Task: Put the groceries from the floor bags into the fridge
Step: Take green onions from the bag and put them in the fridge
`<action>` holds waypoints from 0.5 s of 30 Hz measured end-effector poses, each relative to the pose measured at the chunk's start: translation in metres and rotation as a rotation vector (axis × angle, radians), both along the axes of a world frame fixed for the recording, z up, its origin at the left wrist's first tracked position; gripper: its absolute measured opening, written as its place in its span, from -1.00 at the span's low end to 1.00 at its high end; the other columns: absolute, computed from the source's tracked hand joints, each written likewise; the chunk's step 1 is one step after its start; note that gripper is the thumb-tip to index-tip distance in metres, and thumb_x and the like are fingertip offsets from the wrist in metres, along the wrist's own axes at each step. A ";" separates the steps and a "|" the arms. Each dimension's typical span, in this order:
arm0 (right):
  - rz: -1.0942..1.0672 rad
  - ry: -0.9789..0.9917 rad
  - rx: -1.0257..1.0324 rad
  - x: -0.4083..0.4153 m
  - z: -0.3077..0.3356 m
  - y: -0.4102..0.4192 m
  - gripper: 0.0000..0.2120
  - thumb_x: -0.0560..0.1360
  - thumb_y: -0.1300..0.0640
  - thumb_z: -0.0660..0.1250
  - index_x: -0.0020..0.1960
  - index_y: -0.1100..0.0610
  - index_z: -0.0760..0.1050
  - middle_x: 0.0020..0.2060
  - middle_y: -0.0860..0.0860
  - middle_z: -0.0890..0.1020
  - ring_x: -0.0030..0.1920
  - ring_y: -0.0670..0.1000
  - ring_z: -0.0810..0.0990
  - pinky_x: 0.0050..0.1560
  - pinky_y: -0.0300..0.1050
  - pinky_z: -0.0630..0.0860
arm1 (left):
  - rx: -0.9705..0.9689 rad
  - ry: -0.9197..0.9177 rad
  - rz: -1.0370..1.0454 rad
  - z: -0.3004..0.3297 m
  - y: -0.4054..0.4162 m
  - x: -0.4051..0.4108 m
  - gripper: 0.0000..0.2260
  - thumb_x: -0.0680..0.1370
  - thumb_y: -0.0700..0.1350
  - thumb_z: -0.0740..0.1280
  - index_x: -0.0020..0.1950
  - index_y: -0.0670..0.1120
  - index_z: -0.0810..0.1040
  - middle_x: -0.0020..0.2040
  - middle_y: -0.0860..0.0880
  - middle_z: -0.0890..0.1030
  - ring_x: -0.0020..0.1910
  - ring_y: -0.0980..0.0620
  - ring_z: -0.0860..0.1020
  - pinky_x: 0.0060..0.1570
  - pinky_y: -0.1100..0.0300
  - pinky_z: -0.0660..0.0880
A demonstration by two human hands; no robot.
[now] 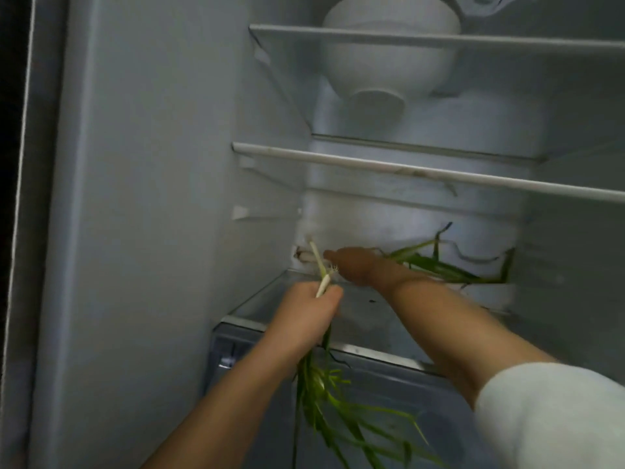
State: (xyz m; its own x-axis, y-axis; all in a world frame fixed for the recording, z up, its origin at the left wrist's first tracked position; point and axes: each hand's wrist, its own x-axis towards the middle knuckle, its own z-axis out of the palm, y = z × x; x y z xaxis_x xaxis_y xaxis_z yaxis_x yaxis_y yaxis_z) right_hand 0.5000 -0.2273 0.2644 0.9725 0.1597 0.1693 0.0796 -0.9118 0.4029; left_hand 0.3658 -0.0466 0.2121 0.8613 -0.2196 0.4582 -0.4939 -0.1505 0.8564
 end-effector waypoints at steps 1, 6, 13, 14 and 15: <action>-0.003 0.038 0.077 0.004 -0.007 0.005 -0.59 0.63 0.12 0.06 0.45 0.19 0.21 0.33 0.27 0.41 0.28 0.24 0.44 0.24 0.04 0.37 | -0.009 0.013 -0.004 0.000 0.000 0.000 -0.73 0.54 -0.12 0.22 -0.38 -0.07 0.35 -0.52 0.04 0.27 -0.51 0.10 0.25 -0.54 0.28 0.16; -0.070 0.183 0.247 0.009 -0.022 0.013 -0.61 0.63 0.09 0.10 0.39 0.25 0.30 0.37 0.23 0.39 0.34 0.21 0.39 0.34 0.06 0.31 | -0.008 0.057 0.001 0.000 0.000 0.002 -0.70 0.51 -0.10 0.24 -0.44 -0.05 0.35 -0.55 0.06 0.27 -0.56 0.14 0.24 -0.46 0.23 0.16; 0.058 0.353 0.543 -0.037 0.023 0.032 -0.76 0.60 0.03 0.14 0.22 0.06 0.42 0.07 -0.05 0.48 0.08 -0.02 0.48 0.15 -0.04 0.45 | -0.066 0.138 -0.077 0.002 0.005 0.000 -0.71 0.49 -0.11 0.26 -0.45 -0.04 0.40 -0.49 0.02 0.30 -0.46 0.04 0.29 -0.39 0.17 0.20; 0.092 0.372 0.697 -0.052 0.028 0.036 -0.79 0.60 0.08 0.15 0.19 0.07 0.44 0.02 -0.06 0.53 0.09 -0.05 0.51 0.12 -0.09 0.45 | -0.107 0.186 -0.106 0.003 0.008 0.001 -0.71 0.50 -0.10 0.26 -0.44 -0.03 0.39 -0.48 0.01 0.28 -0.48 0.04 0.28 -0.42 0.19 0.19; 0.147 0.401 0.831 -0.071 0.033 0.041 -0.79 0.60 0.11 0.15 0.18 0.10 0.47 0.00 -0.05 0.58 0.12 -0.05 0.53 0.10 -0.13 0.46 | -0.161 0.249 -0.144 0.005 0.011 0.003 -0.70 0.51 -0.08 0.25 -0.43 -0.03 0.38 -0.48 0.01 0.28 -0.51 0.06 0.27 -0.47 0.23 0.19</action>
State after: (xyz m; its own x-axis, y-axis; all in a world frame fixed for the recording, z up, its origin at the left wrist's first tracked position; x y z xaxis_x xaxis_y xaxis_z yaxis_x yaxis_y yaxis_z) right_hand 0.4288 -0.1859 0.2975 0.9627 0.2639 -0.0595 0.2089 -0.8648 -0.4566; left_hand 0.3686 -0.0354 0.2172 0.9167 -0.2889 0.2761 -0.2726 0.0531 0.9607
